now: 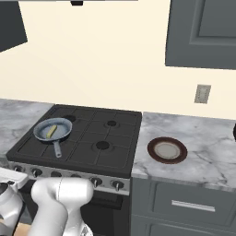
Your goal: Pick up the butter stick and place it in the pan. Then turn on the burner for the pan.
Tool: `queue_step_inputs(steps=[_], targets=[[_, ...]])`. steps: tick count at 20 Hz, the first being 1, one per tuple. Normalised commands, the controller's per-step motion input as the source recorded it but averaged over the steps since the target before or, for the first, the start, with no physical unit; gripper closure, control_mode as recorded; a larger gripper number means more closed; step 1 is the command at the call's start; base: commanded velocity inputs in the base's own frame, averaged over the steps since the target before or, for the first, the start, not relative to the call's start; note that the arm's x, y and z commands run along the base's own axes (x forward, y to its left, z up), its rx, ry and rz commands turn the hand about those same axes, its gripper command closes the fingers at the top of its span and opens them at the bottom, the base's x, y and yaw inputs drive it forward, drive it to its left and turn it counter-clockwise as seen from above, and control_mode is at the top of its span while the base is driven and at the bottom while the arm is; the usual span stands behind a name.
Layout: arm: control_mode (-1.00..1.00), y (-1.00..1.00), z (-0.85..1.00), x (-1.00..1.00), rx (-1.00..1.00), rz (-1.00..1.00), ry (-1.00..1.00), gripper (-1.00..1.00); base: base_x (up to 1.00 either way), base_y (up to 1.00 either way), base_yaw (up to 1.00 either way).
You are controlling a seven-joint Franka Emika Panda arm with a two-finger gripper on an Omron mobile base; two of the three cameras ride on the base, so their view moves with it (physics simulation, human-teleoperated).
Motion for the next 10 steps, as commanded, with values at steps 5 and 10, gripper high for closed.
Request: queue_step_inputs(steps=[5, 10], targets=[[-1.0, 0.02, -0.32, 0.0, 0.0, 0.0, 0.0, -1.0, 0.0, 0.0, 0.0], [-1.0, 0.01, -0.27, 0.0, 0.0, 0.0, -0.01, -1.0, 0.0, 0.0, 0.0]])
